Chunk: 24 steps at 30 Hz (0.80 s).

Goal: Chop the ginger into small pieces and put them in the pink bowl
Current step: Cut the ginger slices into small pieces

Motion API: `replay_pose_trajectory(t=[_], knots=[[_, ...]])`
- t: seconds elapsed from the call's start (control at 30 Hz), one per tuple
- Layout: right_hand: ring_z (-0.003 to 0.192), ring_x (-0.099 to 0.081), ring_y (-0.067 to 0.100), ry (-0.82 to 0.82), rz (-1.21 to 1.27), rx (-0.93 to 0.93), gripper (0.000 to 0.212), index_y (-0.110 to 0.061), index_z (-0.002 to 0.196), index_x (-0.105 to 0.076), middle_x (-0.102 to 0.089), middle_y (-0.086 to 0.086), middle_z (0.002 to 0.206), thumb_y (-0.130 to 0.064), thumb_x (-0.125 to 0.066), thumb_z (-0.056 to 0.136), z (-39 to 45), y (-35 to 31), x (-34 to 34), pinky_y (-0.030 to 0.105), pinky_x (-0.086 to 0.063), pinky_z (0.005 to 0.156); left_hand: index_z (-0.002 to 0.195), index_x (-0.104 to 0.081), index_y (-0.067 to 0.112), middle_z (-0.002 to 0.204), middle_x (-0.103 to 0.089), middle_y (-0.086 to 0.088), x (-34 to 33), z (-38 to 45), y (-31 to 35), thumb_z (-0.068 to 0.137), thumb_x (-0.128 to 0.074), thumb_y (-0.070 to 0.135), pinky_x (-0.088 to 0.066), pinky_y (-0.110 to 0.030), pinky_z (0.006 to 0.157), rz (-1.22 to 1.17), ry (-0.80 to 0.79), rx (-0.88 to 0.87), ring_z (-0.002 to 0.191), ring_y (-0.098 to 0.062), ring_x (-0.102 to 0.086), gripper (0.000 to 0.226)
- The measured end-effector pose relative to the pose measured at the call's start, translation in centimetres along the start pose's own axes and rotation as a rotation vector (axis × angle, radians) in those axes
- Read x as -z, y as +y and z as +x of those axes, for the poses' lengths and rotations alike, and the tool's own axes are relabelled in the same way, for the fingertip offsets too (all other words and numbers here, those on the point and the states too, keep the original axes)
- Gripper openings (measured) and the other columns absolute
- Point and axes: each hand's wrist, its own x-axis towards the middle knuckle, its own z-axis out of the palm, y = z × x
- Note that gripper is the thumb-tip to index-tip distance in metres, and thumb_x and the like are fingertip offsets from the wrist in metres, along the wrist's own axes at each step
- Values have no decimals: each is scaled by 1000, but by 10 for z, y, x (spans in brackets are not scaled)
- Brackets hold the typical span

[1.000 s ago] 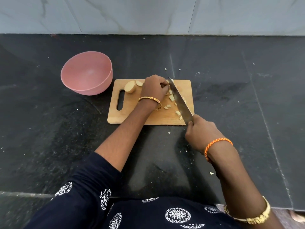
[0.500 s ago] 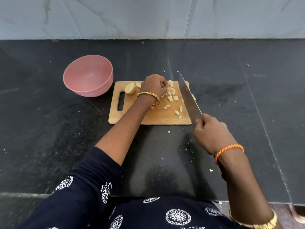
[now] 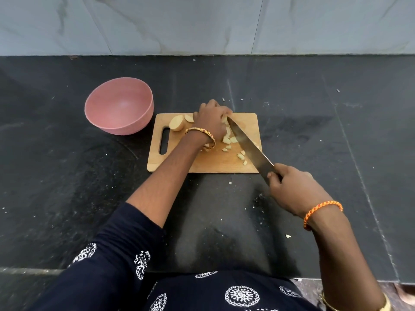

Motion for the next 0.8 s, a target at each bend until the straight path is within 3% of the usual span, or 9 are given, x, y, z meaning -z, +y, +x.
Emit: replay_pose_trajectory(t=[0.13,0.3,0.4,0.5,0.6,0.7,0.8], knots=[[72,-57,28,2,30,17,20,-19,92,-54,-54,6,73,-28,-36,97,4,0,-3,31,-47,65,120,-59,22,118,-53,-5,0,0,-1,86,-47,4,-34,-40,98,2,31,-3,114,-24,-44,40],[74,-59,33,105,158,46,22,-15,87,-53,-60,12,78,-27,-37,96,6,0,-10,35,-49,66,116,-63,16,93,-66,6,9,-7,-16,83,-40,-3,-48,-35,95,-289,65,92,100,-15,-59,44],[74,-58,35,169,177,23,23,-14,82,-51,-59,14,79,-26,-37,95,14,0,-9,37,-50,68,110,-66,16,101,-68,2,19,-12,-23,85,-39,-3,-48,-21,87,-340,87,107,95,-10,-60,42],[73,-57,35,176,126,20,24,-18,74,-47,-57,12,76,-25,-37,94,23,-4,-12,35,-50,68,118,-62,14,108,-66,0,27,-17,-26,89,-39,-4,-46,-16,89,-358,130,82,94,-7,-58,41],[72,-55,34,163,58,49,21,-15,84,-52,-54,9,72,-25,-37,95,25,-10,-15,33,-48,67,117,-62,14,112,-65,-1,37,-24,-29,91,-44,-2,-43,-10,86,-342,232,58,94,-4,-57,35],[74,-59,34,139,12,97,20,-18,90,-55,-59,9,77,-27,-37,95,22,-11,-20,36,-52,71,113,-65,15,114,-65,0,54,-26,-43,89,-52,1,-44,-15,89,-259,318,91,97,-7,-59,31],[74,-59,35,171,76,97,21,-16,86,-54,-61,12,77,-28,-37,94,20,-8,-23,38,-52,72,113,-65,21,125,-61,-1,64,-21,-55,85,-61,7,-45,-35,101,-41,158,100,112,-20,-57,32]])
